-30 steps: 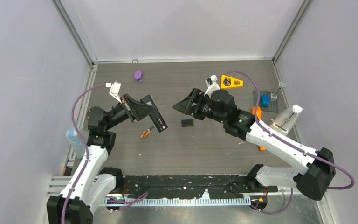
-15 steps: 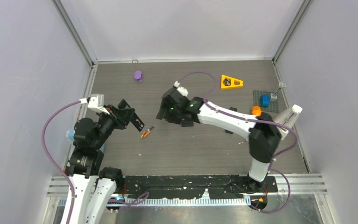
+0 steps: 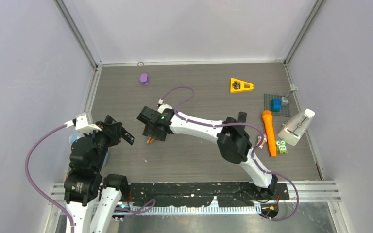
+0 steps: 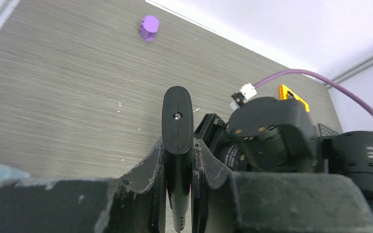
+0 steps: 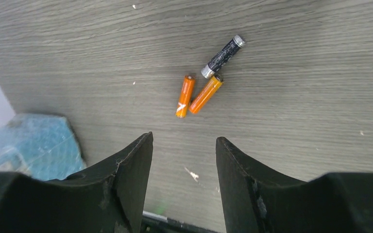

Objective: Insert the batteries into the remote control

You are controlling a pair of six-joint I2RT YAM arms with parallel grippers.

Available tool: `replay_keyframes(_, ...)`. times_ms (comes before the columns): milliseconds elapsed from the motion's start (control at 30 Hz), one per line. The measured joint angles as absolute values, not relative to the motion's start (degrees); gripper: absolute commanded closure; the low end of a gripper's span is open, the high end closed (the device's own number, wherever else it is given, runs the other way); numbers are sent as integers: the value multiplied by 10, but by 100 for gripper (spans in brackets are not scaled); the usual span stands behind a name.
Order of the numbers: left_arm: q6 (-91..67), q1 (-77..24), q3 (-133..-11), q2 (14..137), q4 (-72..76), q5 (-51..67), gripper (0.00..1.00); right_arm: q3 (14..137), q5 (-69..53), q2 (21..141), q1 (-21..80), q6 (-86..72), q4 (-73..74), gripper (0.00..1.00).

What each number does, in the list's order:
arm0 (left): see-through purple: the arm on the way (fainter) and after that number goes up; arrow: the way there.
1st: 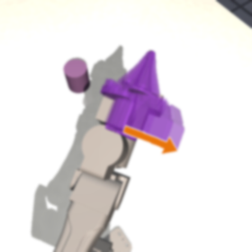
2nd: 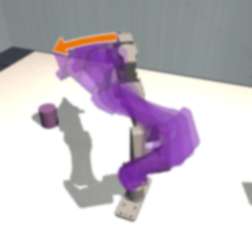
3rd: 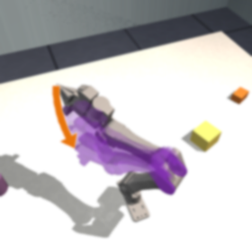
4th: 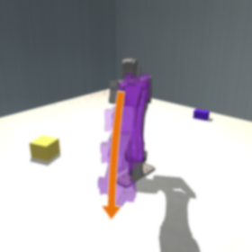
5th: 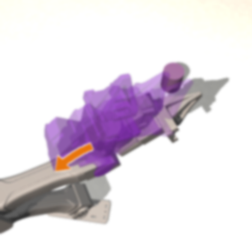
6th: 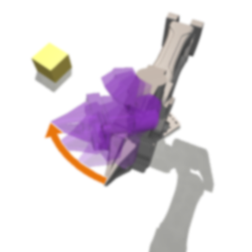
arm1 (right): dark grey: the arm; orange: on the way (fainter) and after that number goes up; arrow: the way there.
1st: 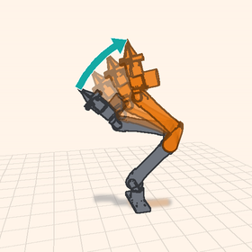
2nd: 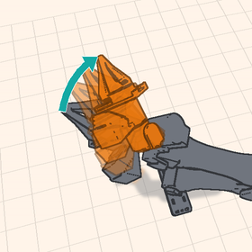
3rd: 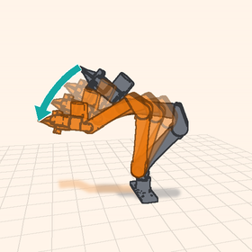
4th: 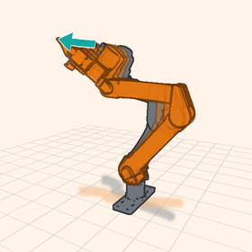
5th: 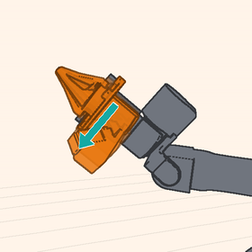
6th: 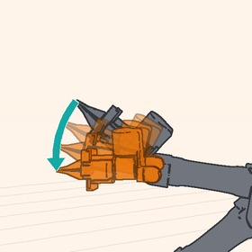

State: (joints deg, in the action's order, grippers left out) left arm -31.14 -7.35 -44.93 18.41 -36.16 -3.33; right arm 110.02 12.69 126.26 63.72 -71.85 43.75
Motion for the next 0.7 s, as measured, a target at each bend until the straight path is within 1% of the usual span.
replay_keyframes(100, -303, -74, -460, 173, -381, -57, 100, 1134, 146, 1303, 649, -733, 457, 44)
replay_keyframes(200, -300, -74, -463, 166, -387, -71, 100, 1143, 159, 1324, 656, -743, 472, 45)
replay_keyframes(300, -300, -74, -463, 162, -389, -72, 100, 1145, 167, 1335, 660, -747, 484, 46)
replay_keyframes(700, -302, -74, -463, 154, -401, -75, 100, 1163, 195, 1356, 660, -765, 489, 53)
